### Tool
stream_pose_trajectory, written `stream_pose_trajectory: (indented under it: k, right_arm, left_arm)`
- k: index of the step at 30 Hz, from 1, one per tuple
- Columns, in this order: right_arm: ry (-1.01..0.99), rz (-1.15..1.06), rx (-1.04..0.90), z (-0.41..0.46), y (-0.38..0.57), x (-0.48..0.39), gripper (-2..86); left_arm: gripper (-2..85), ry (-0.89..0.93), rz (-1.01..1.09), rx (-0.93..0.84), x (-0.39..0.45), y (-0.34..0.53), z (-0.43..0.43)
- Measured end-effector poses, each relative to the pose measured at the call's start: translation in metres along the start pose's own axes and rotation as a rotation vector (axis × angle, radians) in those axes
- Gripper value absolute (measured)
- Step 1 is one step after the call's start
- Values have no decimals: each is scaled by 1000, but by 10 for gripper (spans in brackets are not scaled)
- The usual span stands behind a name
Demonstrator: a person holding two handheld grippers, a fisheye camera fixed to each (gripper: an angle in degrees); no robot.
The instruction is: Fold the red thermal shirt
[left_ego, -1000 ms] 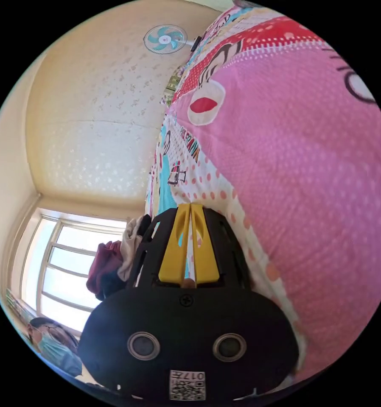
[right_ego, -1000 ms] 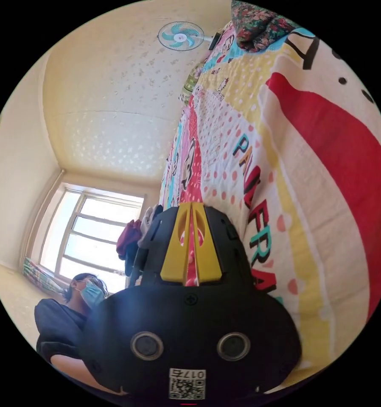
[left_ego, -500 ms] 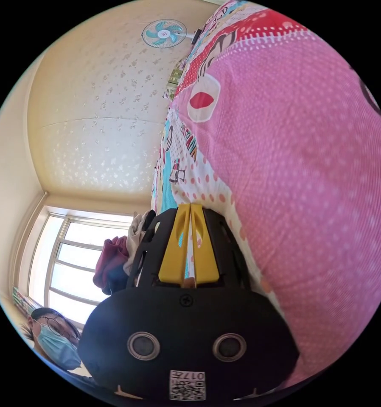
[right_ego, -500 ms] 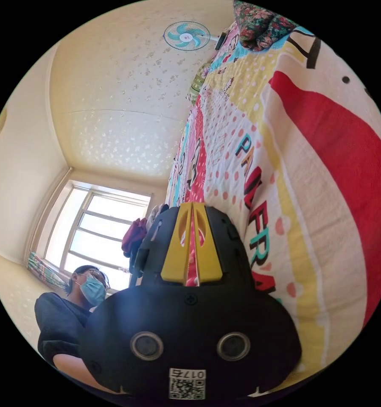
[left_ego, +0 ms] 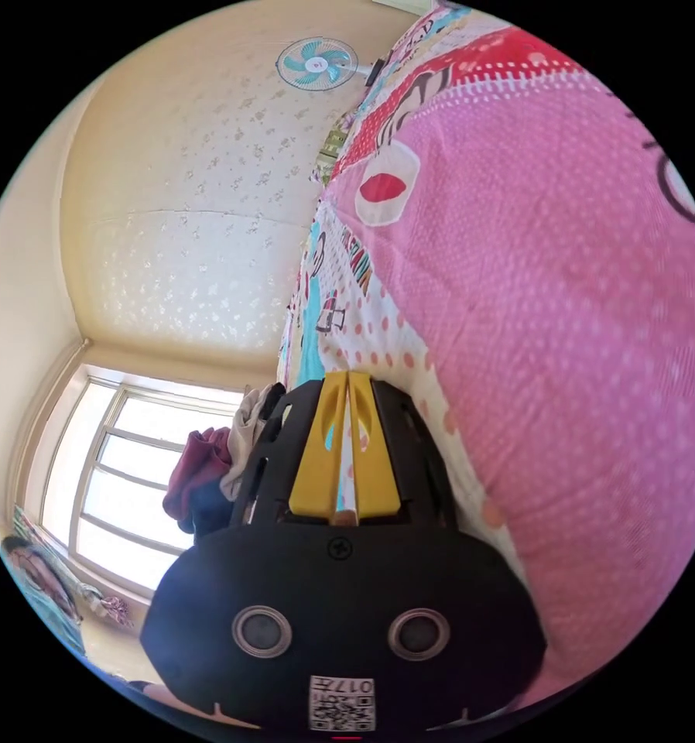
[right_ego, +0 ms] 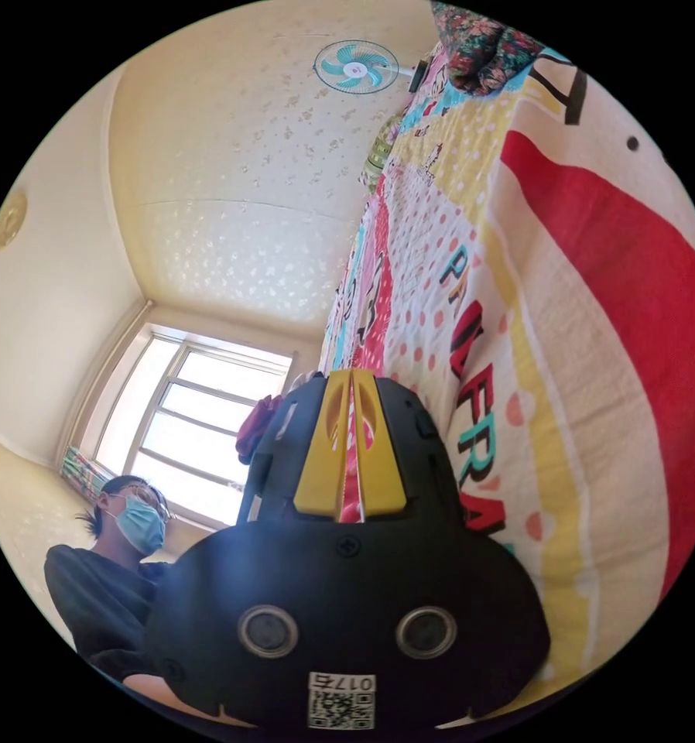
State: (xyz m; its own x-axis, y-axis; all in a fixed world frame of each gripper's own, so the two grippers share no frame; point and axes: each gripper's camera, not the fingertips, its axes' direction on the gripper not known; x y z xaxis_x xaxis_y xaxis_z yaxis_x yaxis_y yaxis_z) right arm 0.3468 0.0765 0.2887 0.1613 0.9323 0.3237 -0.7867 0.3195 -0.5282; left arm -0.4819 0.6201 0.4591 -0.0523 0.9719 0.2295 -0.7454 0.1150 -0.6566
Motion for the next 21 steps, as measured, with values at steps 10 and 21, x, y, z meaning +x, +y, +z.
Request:
stream_pose_trajectory:
  k: [10,21]
  right_arm:
    - [-15,-51,-8,6,4,4,27]
    - [250,-94,380,-128,-72,4,120]
  left_arm:
    - [-10,308,-612,145,-157,56,16]
    - [-9,873,-746,-138,-253,53,136]
